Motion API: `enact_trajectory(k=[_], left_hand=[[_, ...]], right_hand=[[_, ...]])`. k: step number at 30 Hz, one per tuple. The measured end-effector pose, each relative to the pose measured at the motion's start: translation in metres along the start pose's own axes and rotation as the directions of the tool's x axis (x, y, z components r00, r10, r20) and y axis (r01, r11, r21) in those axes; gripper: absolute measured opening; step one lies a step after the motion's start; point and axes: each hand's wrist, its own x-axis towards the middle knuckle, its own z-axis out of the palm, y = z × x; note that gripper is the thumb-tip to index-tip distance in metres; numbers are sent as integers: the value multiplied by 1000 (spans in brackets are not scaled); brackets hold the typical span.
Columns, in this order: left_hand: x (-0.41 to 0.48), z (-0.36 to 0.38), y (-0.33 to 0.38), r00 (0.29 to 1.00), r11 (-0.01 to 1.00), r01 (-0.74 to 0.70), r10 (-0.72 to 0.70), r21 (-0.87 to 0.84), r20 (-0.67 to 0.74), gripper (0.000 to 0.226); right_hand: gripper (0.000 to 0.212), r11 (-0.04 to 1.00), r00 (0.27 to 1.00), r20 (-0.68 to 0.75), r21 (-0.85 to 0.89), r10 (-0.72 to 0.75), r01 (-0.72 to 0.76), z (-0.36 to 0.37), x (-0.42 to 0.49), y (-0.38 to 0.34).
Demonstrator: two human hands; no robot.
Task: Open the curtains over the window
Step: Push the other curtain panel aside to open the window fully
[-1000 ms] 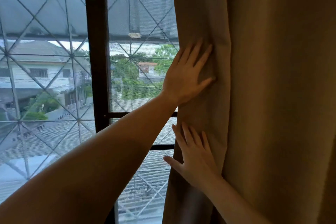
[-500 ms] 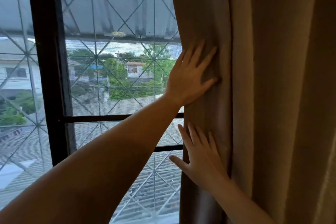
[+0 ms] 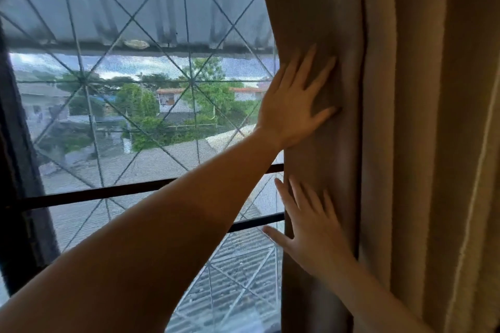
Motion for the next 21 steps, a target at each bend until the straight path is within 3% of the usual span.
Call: enact_trajectory(k=[7,21], left_hand=[[13,20,26,1000,1000,-24,24,-7,1,85],[48,70,71,1000,1000,8,-8,-20,-16,85]], right_hand=[[96,999,999,19,-18,42,-41,2,-5,30],[94,999,998,59,-25,-30,32,-9,-2,103]])
